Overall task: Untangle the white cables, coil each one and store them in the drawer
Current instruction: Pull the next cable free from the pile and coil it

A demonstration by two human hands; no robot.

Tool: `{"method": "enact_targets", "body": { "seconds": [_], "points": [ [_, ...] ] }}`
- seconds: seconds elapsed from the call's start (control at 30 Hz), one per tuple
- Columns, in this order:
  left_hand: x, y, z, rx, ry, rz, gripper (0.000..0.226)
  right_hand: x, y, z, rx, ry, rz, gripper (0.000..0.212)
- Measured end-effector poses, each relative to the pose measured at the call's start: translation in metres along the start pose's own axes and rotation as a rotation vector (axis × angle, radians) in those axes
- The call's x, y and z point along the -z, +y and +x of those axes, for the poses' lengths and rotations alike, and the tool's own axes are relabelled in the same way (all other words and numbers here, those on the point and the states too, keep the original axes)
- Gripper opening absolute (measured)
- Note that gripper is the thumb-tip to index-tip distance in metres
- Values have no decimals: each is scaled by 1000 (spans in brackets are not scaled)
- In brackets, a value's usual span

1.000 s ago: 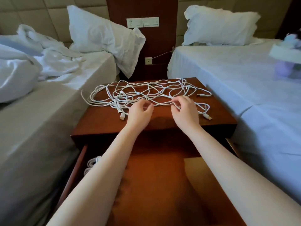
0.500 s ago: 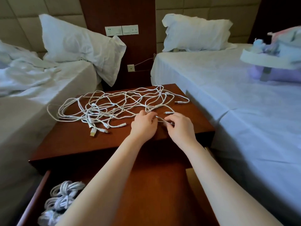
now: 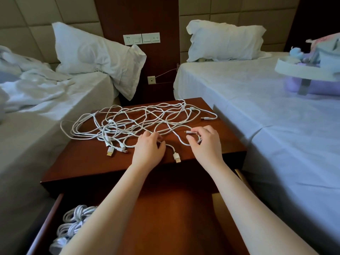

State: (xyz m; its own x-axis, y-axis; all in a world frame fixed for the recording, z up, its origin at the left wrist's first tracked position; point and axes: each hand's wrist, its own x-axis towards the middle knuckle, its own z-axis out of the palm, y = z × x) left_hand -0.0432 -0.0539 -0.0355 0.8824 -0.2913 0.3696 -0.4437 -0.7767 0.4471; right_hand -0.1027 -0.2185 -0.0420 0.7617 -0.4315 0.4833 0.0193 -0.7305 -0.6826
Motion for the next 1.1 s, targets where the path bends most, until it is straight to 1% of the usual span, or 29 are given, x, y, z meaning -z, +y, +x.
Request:
{"method": "enact_targets", "body": {
  "seconds": [0.1,0.2,0.33,0.43,0.5,0.57,0.6,0.67,0.77,0.87,0.93,1.0,1.1],
  "points": [
    [2,2,-1,-15,13,-21,36,0,2,0,-18,-4,-30,29],
    [4,6,-2,-27,-64,32,43,0,1,0,1,-28,-68,34],
    [6,9,3,5,-113,81,41,2,-2,-3,13,-116,-96,29],
    [7,9,10,65,-126,103,41,0,-2,-5,83,-162,-51,26],
    [5,12,12,84,-109,62,42,0,-2,-6,109,-107,-4,25],
    [2,18,9,78,-110,-47,39,3,-1,-2,84,-7,63,23],
    [0,22,8,57,-129,-90,36,7,-1,-1,67,44,105,23],
    [-4,29,8,-16,-167,-102,29,12,-1,1,35,118,196,25],
    [-13,44,19,-87,-206,-77,24,17,-8,3,47,145,300,25],
    [-20,58,31,-77,-250,-105,24,23,-18,5,88,141,393,24],
    [-18,58,35,2,-214,-196,22,25,-23,4,96,117,459,25],
    [-11,49,31,108,-122,-316,15,24,-30,1,118,68,484,25],
    [2,30,19,213,-6,-398,20,17,-42,-4,159,3,481,25]
  ]
}}
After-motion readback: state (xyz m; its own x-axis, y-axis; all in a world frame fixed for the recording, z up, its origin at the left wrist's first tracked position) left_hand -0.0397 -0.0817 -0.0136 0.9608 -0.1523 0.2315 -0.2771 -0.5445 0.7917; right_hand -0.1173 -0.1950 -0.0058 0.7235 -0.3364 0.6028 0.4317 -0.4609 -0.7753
